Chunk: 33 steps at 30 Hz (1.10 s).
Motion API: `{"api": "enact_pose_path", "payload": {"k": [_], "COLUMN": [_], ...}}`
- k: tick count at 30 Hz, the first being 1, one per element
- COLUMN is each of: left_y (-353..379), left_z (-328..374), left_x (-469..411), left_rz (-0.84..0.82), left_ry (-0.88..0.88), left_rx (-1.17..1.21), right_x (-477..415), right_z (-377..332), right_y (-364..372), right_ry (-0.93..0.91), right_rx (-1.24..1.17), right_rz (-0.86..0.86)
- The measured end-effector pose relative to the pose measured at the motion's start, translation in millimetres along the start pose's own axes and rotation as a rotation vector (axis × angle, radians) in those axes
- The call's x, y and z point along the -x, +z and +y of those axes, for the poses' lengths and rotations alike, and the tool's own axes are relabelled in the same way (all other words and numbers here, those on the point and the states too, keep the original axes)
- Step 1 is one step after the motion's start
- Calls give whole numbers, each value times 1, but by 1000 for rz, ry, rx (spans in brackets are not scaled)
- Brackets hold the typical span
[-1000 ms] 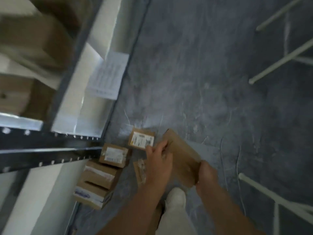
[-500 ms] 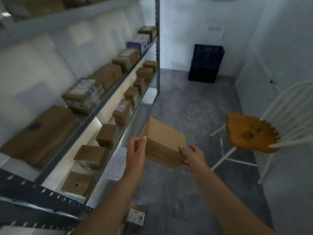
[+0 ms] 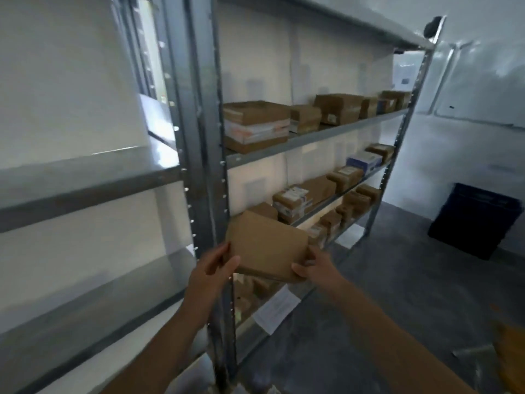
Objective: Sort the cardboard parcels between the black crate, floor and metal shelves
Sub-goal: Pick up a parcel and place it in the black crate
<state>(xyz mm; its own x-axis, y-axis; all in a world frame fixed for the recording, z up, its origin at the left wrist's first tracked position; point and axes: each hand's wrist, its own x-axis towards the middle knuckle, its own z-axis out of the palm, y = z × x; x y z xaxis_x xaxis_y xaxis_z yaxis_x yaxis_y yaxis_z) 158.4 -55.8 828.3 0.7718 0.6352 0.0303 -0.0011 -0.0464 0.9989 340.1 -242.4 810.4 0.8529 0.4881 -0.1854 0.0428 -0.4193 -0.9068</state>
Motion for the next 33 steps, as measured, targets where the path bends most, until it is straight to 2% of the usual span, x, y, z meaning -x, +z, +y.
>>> {"api": "enact_pose_path", "payload": {"k": [4, 9, 12, 16, 19, 23, 26, 28, 31, 33], "left_y": [-104, -192, -223, -251, -266, -281, -281, -278, -272, -268], "left_z": [17, 25, 32, 39, 45, 43, 42, 40, 32, 27], "left_x": [39, 101, 137, 176, 204, 240, 260, 273, 296, 313], "left_rz": [186, 386, 502, 637, 705, 792, 901, 908, 903, 964], "left_ry": [77, 69, 91, 190, 204, 177, 159, 152, 127, 106], "left_rx": [-27, 77, 77, 98, 135, 240, 285, 297, 174, 96], "right_x": [21, 66, 79, 100, 114, 132, 141, 143, 150, 162], "right_z": [-76, -157, -175, -192, -204, -211, -208, -204, -199, -194], "right_y": [89, 179, 218, 261, 289, 318, 338, 350, 372, 383], "right_ry": [-124, 15, -32, -151, -235, -247, -297, -327, -333, -300], "right_rx": [-85, -363, -252, -198, -278, -425, -435, -389, -347, -358], "right_rz": [-200, -338, -432, -577, -792, -1039, -1126, -1164, -1209, -1259]}}
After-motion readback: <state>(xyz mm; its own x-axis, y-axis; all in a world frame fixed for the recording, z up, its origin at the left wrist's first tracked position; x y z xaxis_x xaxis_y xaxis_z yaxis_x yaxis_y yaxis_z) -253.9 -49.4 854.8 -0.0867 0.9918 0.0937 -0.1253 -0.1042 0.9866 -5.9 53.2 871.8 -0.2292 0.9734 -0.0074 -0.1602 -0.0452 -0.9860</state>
